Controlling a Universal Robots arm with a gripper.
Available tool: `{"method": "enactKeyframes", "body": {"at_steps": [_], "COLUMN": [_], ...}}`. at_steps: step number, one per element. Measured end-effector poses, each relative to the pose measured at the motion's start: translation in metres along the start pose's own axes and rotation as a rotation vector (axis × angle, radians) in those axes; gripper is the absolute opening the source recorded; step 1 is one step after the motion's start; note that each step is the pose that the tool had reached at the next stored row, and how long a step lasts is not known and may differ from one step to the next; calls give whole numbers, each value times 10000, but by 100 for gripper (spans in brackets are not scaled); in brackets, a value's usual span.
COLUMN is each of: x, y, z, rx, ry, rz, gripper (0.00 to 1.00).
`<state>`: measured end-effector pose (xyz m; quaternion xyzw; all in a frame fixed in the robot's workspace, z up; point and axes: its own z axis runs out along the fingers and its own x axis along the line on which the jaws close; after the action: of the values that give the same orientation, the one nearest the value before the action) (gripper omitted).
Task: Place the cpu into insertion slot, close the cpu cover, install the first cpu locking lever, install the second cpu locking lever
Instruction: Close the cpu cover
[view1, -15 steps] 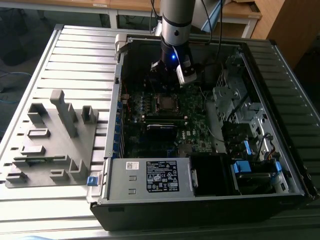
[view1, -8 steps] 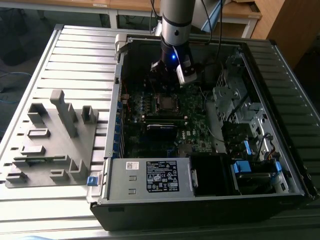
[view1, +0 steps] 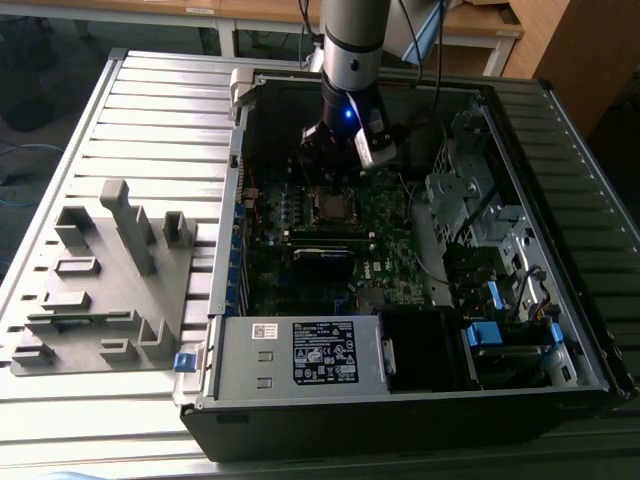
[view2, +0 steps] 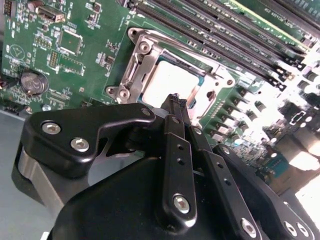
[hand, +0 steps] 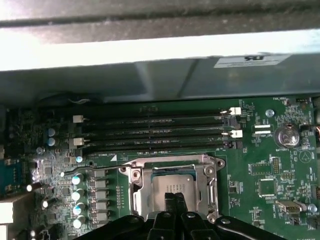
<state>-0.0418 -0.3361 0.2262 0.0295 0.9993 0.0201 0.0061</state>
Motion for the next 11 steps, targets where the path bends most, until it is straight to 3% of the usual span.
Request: {"method": "enactKeyframes", "body": {"at_steps": [4, 9, 10, 11], "x": [0, 0, -1, -1], "y": [0, 0, 0, 0], "z": [2, 3, 5, 7], "rx": [-5, -7, -9, -8], "ry": [19, 22, 55, 125], "rz": [-463, -516, -519, -527], "gripper": [11, 11, 11, 11]}}
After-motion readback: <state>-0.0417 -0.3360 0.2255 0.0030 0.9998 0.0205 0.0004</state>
